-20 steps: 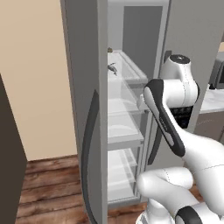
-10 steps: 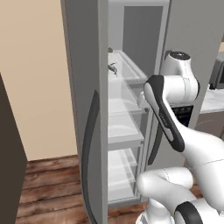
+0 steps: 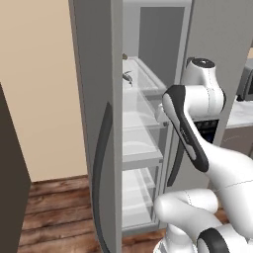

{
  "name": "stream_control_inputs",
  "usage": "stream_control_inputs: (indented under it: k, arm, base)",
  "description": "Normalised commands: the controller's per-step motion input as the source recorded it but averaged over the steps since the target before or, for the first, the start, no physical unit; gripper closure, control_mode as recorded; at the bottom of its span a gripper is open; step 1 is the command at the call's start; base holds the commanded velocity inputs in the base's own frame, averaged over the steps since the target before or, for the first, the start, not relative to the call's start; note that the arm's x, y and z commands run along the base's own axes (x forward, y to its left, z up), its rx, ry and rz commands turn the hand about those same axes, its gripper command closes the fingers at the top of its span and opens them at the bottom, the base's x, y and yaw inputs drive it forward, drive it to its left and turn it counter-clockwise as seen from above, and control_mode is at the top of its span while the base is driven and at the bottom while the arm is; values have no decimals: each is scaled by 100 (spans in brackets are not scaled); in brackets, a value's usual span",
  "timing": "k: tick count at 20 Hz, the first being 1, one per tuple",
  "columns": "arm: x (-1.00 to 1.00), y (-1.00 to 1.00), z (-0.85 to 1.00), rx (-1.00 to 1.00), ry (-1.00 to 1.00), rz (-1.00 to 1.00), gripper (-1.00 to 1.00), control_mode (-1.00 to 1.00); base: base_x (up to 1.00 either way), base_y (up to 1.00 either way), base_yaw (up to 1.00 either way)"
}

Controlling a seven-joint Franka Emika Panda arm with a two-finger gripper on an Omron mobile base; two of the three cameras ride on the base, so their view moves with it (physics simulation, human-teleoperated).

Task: Take the fish out of the fridge, briefly rinse it in the sink, and place it on the tray next to the sink.

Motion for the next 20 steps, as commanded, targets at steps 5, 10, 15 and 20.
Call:
stream_control_inputs:
  k: [5, 10, 15, 20]
  arm:
    - [10, 2, 42, -3, -13, 0, -100, -100]
    - [33, 4, 94, -1, -20, 1, -100, -100]
    - [9, 1, 52, 10, -16, 3, -100, -100]
    - [4, 0, -1, 8, -11, 3, -100, -100]
  base:
    - [0, 0, 0]
    - [0, 0, 0]
    - [0, 0, 0]
    - [0, 0, 0]
